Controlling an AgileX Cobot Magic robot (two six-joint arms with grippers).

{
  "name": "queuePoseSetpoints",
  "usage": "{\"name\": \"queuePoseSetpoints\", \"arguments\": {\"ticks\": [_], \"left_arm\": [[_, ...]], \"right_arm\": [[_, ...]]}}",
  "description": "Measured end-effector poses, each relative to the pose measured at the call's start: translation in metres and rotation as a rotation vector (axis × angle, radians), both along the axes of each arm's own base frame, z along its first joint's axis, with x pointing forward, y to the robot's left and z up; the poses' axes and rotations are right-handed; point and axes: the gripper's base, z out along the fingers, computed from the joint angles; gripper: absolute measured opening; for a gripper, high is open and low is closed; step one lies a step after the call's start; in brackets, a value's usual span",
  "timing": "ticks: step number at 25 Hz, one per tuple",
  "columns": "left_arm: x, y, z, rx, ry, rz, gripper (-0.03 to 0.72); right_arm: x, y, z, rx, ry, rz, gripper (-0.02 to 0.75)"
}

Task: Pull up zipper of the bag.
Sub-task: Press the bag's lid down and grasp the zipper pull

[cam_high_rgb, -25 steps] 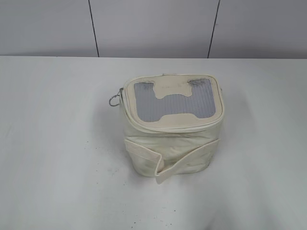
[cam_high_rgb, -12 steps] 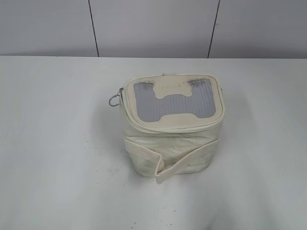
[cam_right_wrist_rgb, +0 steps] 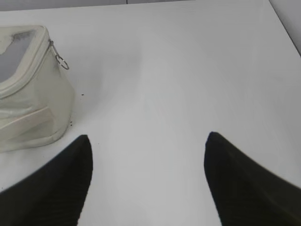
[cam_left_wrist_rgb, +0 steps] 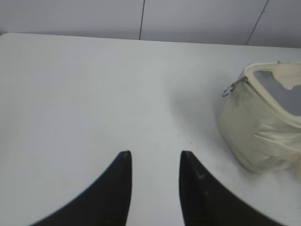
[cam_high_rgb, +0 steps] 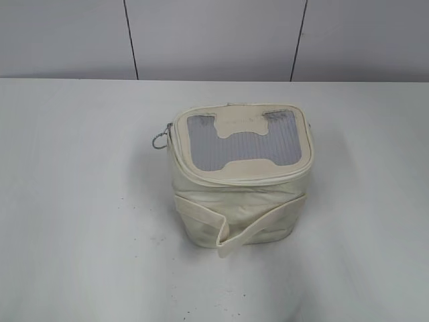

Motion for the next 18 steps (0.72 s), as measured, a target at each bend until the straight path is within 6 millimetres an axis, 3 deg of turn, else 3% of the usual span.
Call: {"name": "queuePoseSetpoints", "arguments": {"ticks": [5,11,18], "left_arm": [[0.041,-0.013,0.007,-0.087,0.070,-0.114,0.295],[0.095,-0.025,0.015,-0.090,0.158,-0.250,0.307],[0.155,-0.035,0.018,-0.042,0.188,-0.402,0.404]], "right_arm": [[0.032,0.006,0.011,-0.010,-0.012,0.083,0.574],[0.079,0.026,0.028,-0.039,0.101,0.218,0.574],[0.148,0.056,0.051,-0.189,0.183,0.416,0.517]]}}
